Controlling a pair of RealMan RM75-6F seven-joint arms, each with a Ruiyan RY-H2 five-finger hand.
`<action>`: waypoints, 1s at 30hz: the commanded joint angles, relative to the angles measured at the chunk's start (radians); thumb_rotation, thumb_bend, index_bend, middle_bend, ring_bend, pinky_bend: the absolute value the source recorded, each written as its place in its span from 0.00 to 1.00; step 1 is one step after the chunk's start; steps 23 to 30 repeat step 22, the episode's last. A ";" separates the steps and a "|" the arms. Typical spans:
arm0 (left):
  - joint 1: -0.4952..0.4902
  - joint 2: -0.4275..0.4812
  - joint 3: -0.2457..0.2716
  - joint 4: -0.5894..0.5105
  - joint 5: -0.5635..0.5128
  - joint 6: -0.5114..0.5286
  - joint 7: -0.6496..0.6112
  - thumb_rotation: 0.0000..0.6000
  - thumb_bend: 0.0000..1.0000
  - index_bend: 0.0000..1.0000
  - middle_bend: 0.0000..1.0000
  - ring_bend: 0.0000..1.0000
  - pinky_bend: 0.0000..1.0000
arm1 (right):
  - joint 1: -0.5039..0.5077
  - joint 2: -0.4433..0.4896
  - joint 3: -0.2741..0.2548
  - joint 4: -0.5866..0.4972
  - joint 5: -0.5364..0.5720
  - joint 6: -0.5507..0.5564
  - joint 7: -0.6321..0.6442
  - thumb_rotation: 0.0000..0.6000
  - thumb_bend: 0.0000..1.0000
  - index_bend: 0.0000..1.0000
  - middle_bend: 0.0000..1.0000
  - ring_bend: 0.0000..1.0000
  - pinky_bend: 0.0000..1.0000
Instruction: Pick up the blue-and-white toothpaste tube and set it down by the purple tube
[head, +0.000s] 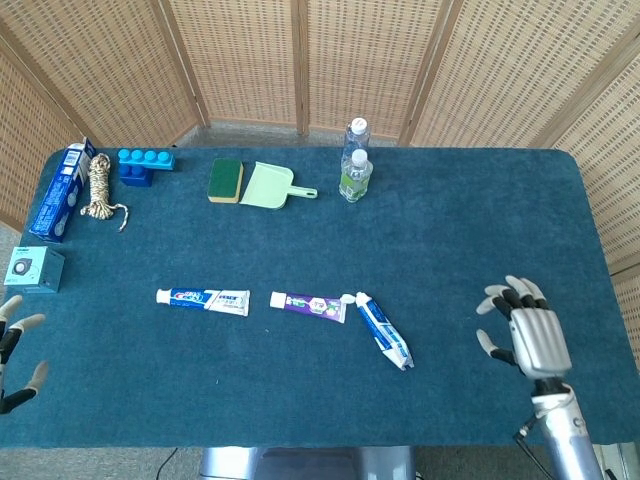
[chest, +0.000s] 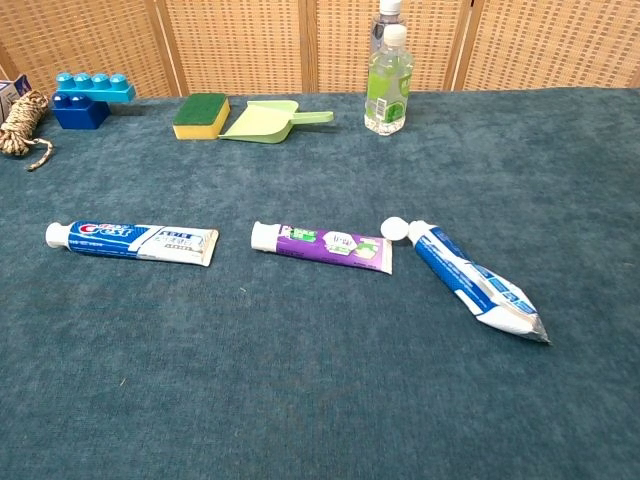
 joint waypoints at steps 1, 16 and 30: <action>0.022 -0.019 0.008 0.021 0.020 0.020 -0.005 1.00 0.33 0.22 0.10 0.00 0.08 | -0.036 0.011 -0.024 -0.031 -0.017 0.037 -0.025 1.00 0.31 0.44 0.32 0.12 0.13; 0.078 -0.009 0.002 0.015 0.074 0.062 -0.001 1.00 0.33 0.21 0.10 0.00 0.07 | -0.087 0.027 -0.039 -0.059 -0.054 0.049 0.002 1.00 0.29 0.39 0.32 0.12 0.14; 0.076 -0.008 -0.009 0.002 0.077 0.042 0.012 1.00 0.33 0.21 0.10 0.00 0.07 | -0.087 0.029 -0.031 -0.058 -0.047 0.029 0.006 1.00 0.29 0.39 0.32 0.12 0.14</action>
